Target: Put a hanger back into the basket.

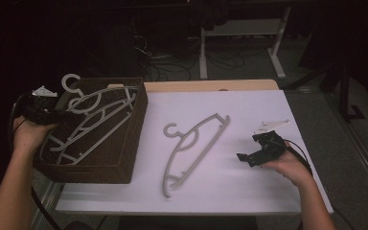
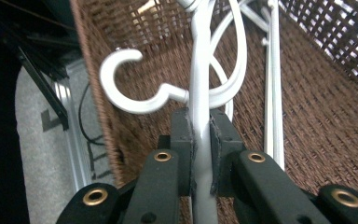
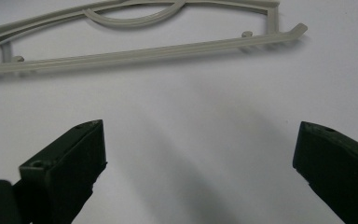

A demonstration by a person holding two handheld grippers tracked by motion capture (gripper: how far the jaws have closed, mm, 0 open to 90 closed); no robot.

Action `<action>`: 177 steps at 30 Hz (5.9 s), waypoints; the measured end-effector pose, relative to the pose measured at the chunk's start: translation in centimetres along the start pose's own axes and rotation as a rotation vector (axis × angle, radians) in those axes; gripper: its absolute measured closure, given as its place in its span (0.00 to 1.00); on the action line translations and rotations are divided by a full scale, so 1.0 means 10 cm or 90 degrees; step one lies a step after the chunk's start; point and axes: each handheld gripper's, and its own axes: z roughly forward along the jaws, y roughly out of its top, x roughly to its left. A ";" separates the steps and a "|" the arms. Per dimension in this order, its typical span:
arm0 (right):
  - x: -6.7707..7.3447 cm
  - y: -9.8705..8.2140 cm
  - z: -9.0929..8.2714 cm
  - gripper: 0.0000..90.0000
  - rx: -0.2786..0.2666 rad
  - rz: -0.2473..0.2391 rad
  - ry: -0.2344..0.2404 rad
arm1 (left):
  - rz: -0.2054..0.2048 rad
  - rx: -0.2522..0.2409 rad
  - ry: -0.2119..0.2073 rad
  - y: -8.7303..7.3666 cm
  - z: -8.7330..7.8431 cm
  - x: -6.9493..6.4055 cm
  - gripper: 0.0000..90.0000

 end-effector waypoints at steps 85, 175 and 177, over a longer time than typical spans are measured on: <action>0.09 0.65 0.54 0.99 0.014 0.010 -0.040 | 0.039 -0.150 -0.388 0.49 0.65 -2.66 0.00; -0.03 0.55 1.07 0.99 0.054 0.013 -0.079 | -0.008 -0.005 -0.370 0.34 1.20 -2.87 0.82; -0.01 0.56 1.04 0.99 0.047 0.015 -0.077 | -0.018 -0.022 -0.379 0.37 1.17 -2.85 0.83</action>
